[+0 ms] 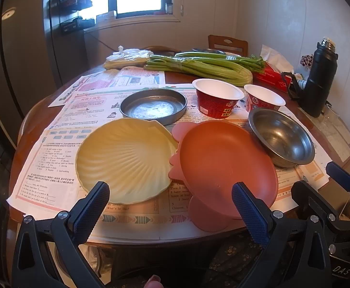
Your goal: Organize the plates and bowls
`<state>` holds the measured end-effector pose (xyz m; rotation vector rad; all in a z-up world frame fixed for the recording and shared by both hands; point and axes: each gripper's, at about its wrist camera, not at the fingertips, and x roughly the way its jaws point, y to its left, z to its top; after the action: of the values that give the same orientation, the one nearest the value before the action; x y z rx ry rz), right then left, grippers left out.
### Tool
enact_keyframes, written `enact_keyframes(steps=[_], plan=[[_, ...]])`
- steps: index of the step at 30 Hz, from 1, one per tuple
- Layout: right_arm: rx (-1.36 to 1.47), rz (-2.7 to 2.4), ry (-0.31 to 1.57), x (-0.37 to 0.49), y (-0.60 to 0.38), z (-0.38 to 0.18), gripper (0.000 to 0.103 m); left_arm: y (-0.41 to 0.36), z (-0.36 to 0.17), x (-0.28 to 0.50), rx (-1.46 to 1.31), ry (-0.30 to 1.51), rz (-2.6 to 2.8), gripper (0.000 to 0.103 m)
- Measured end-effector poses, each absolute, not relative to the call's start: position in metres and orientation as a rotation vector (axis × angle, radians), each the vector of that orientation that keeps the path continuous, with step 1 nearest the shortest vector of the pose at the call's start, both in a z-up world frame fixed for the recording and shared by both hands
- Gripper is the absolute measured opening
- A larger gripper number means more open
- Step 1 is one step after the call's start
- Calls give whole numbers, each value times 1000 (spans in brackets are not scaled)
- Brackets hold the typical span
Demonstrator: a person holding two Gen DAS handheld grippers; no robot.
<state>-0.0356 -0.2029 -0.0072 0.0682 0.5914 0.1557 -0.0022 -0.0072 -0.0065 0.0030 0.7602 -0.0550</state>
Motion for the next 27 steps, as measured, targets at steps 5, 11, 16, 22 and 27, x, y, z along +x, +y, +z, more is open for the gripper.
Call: enact_keyframes(steps=[5, 11, 16, 22, 27], plan=[[51, 170, 577, -35, -199, -5, 99, 1, -5, -2, -10, 754, -39, 102], [71, 249, 517, -29, -193, 12, 99, 27, 0, -2, -41, 734, -1, 102], [95, 343, 515, -10, -181, 27, 99, 71, 2, 7, -103, 733, 70, 102], [-38, 428, 539, 22, -132, 36, 99, 108, -14, 14, -150, 814, 80, 102], [-95, 501, 619, 56, -90, 28, 98, 119, -24, 19, -172, 830, 97, 101]])
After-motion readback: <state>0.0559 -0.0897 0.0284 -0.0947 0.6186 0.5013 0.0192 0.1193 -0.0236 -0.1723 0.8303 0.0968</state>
